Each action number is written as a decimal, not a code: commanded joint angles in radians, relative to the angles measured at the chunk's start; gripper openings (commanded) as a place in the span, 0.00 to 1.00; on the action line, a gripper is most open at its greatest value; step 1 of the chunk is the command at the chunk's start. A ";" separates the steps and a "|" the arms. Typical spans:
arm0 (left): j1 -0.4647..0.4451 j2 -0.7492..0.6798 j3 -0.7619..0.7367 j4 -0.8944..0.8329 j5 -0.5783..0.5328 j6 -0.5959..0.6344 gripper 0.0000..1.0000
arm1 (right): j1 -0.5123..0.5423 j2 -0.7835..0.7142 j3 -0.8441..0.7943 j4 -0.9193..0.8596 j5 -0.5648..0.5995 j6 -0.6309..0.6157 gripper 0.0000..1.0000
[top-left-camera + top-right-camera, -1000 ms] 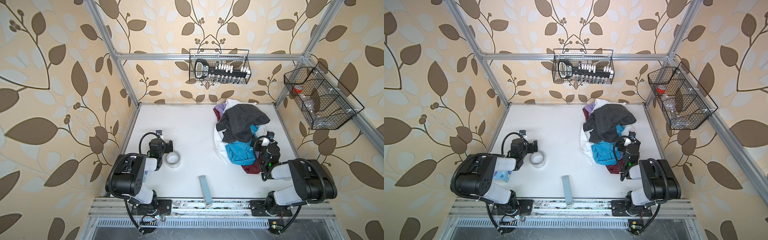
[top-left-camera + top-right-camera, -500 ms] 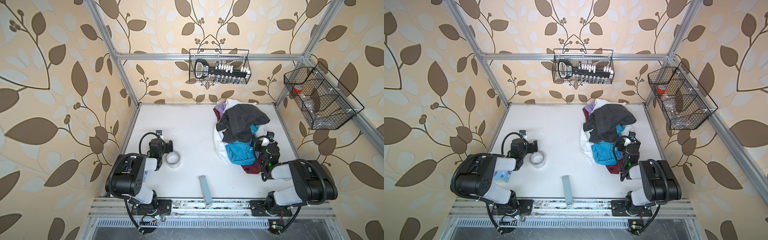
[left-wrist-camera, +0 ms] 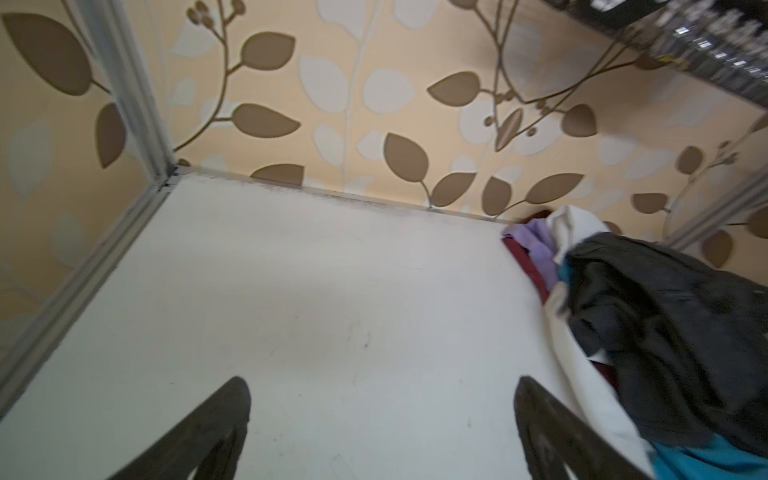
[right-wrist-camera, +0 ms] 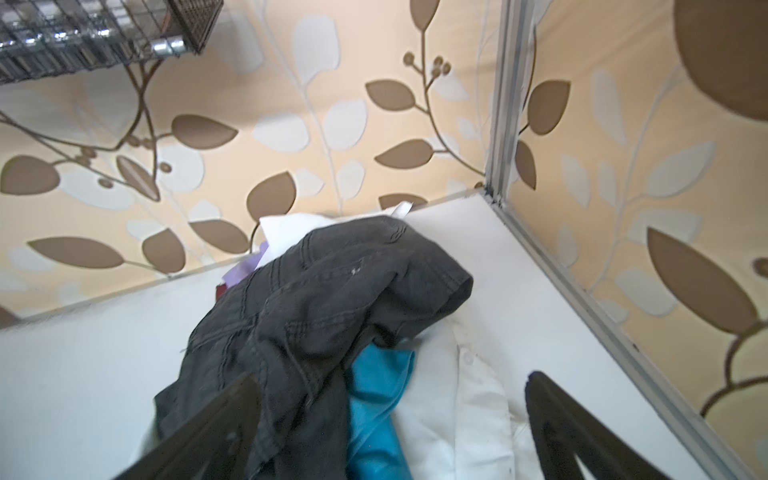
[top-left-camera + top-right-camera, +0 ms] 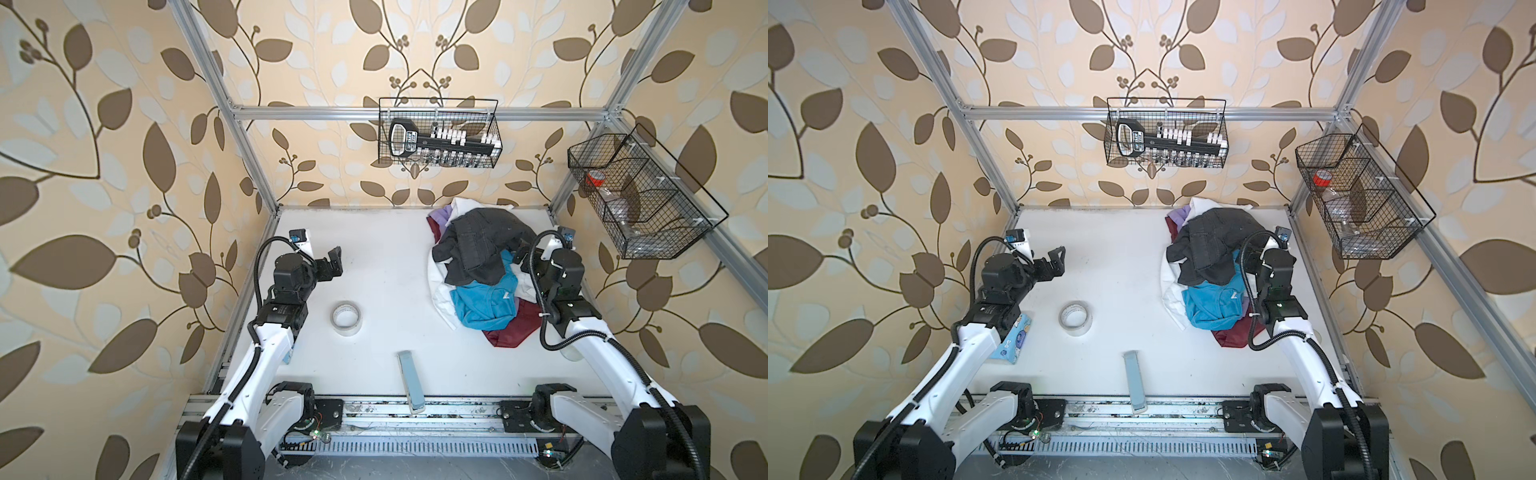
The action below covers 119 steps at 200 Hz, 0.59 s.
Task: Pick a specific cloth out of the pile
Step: 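Grasp the teal shirt in the pile with the right gripper while the left arm lifts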
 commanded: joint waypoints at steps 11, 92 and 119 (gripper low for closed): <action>-0.018 -0.064 0.032 -0.173 0.465 -0.130 0.99 | 0.063 0.021 0.062 -0.338 -0.161 0.076 1.00; -0.207 -0.135 0.016 -0.215 0.488 -0.104 0.99 | 0.272 0.296 0.089 -0.451 -0.048 0.105 0.93; -0.211 -0.139 0.014 -0.211 0.498 -0.107 0.99 | 0.277 0.322 0.073 -0.430 -0.058 0.114 0.90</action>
